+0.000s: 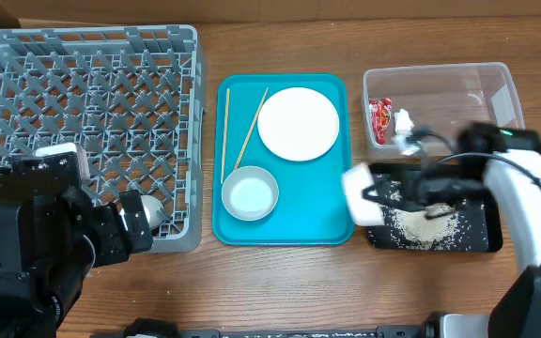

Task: Sort waste into correct bins and load items into the dishwasher
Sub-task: 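Tip the pink bowl to pour the rice onto the black tray, then set the empty pink bowl back on the teal tray and release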

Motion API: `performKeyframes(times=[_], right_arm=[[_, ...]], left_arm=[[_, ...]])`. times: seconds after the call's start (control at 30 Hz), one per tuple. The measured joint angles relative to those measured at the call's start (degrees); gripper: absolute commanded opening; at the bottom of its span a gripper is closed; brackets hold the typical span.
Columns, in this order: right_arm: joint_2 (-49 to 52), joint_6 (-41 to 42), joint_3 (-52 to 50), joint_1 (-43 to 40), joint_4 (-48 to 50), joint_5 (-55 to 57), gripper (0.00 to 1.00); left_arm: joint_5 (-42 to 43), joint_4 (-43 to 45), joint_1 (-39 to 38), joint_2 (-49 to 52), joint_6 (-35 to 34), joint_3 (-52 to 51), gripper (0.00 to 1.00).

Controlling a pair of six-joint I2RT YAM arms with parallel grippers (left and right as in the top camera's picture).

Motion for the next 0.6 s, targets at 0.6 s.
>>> performKeyframes(times=[0.6], right_arm=[[3.3, 47.1, 1.4, 34.1, 34.4, 48.8, 0.04]], left_arm=[[0.0, 0.0, 0.0, 0.0, 0.0, 0.0, 1.0]])
